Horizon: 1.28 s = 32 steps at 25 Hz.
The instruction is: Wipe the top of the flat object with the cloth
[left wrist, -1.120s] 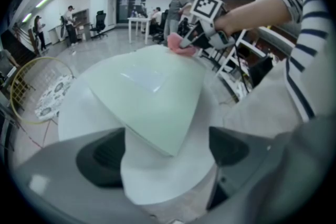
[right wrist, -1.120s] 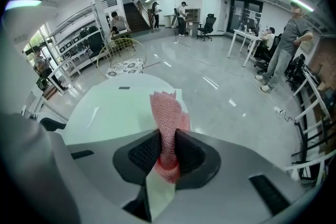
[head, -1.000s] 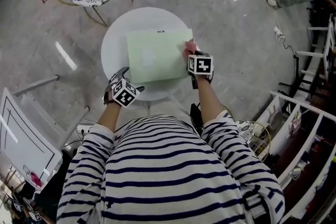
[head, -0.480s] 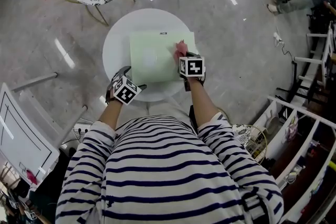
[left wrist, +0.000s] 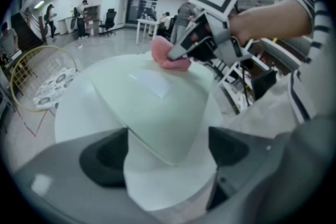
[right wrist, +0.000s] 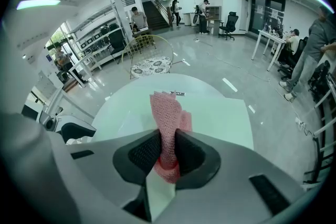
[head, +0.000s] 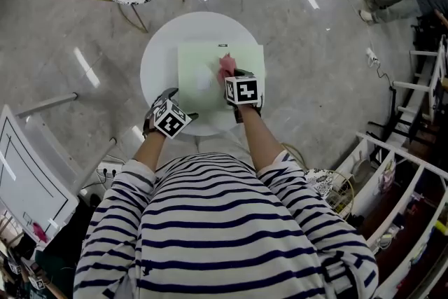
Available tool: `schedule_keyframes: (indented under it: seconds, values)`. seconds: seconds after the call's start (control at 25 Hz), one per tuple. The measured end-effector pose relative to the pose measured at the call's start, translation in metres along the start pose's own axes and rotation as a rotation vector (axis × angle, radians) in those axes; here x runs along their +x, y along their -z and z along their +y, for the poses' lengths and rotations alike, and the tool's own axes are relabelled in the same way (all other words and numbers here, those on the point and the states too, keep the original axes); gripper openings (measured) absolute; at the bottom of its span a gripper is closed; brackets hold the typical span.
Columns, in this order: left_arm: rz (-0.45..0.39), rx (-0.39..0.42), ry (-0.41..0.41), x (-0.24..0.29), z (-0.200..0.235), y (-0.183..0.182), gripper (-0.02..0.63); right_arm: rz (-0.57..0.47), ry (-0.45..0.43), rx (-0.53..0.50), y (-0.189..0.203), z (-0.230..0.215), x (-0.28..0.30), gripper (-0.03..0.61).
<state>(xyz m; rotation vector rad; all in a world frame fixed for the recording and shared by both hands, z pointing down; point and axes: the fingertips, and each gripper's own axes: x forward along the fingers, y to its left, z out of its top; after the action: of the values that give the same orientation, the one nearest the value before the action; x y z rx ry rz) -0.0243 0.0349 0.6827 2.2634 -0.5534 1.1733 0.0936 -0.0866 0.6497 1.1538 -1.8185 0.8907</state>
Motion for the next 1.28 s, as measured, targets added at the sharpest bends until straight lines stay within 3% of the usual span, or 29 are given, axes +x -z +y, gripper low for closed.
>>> schedule_keyframes:
  seconds: [0.96, 1.28]
  values:
    - [-0.004, -0.001, 0.001, -0.004, -0.001, -0.002, 0.482, 0.017, -0.21, -0.226, -0.018, 0.126, 0.019, 0.063]
    - [0.0, 0.0, -0.005, -0.009, 0.001, 0.005, 0.481, 0.017, -0.293, -0.248, -0.017, 0.164, 0.018, 0.063]
